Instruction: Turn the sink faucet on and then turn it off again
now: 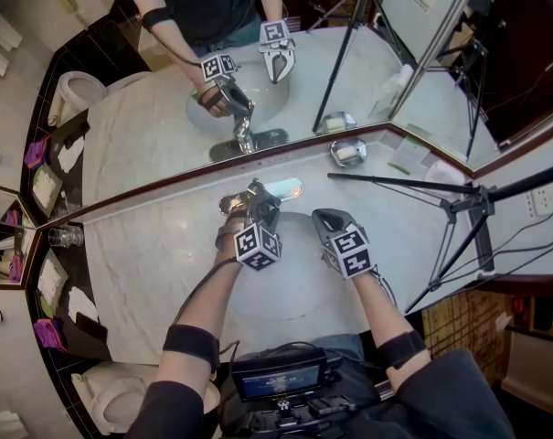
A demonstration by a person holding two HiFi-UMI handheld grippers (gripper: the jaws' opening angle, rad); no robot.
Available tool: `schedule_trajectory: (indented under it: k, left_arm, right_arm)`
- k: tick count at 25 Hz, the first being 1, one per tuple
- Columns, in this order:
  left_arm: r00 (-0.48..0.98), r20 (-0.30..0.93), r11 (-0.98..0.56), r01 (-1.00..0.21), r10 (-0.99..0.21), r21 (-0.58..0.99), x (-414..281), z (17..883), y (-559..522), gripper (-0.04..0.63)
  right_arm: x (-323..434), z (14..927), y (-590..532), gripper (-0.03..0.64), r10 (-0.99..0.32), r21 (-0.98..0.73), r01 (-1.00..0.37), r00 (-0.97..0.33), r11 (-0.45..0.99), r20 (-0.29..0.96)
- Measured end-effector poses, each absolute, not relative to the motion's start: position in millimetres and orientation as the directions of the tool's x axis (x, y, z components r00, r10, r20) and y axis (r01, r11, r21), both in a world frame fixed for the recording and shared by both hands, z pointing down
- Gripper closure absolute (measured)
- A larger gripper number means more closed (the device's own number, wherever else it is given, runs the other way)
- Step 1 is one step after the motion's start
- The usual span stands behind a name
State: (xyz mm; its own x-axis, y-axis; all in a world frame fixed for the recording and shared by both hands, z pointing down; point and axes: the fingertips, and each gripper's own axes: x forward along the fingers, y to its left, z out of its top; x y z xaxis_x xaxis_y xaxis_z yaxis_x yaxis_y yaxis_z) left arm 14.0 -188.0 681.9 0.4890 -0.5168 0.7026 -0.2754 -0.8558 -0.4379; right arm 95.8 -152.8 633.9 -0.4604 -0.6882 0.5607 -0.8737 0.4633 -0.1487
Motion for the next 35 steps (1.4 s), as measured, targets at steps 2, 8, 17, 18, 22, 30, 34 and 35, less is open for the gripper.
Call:
schedule_trajectory:
  k: [2,8,17,18,22,30,34,35]
  left_arm:
    - [0.488,0.717,-0.867,-0.246,-0.498,-0.434,19,689,-179,0.463]
    - [0.477,0.722,-0.863,-0.220,-0.501,-0.454,20,691,-180,0.470]
    - [0.477,0.735,-0.876,-0.222,-0.481,-0.429,18,692,-180,0.471]
    - [0.478,0.740,-0.881,-0.223,-0.472,-0.418,18,691,-180,0.471]
    - [0.498,0.753,-0.902,-0.208,-0.430,-0.377,15,684,-167,0.471]
    - [0.529,0.672,-0.854,-0.366,-0.518,-0.371,-12,641,-157,0.594]
    - [0.557,0.625,-0.825,-0.486,-0.547,-0.288,-28,617,-152,0.594]
    - [0.565,0.612,-0.814,-0.523,-0.554,-0.255,-33,611,-150,0.594]
  right_arm:
    - [96,634,-153,0.598,-0.688,-0.149,-0.875,-0.458,0.461,0.563]
    - [100,635,-154,0.598,-0.689,-0.147,-0.877,-0.454,0.457,0.565]
    - [98,639,-153,0.598,-0.684,-0.146,-0.873,-0.460,0.466,0.565]
    - [97,637,-152,0.598,-0.683,-0.148,-0.872,-0.462,0.467,0.566]
    - [96,633,-152,0.598,-0.683,-0.147,-0.868,-0.467,0.473,0.562]
    - [86,623,-149,0.598,-0.682,-0.142,-0.857,-0.485,0.495,0.548]
    - [82,624,-148,0.598,-0.682,-0.131,-0.848,-0.495,0.513,0.538]
    - [81,624,-148,0.598,-0.682,-0.127,-0.846,-0.497,0.517,0.536]
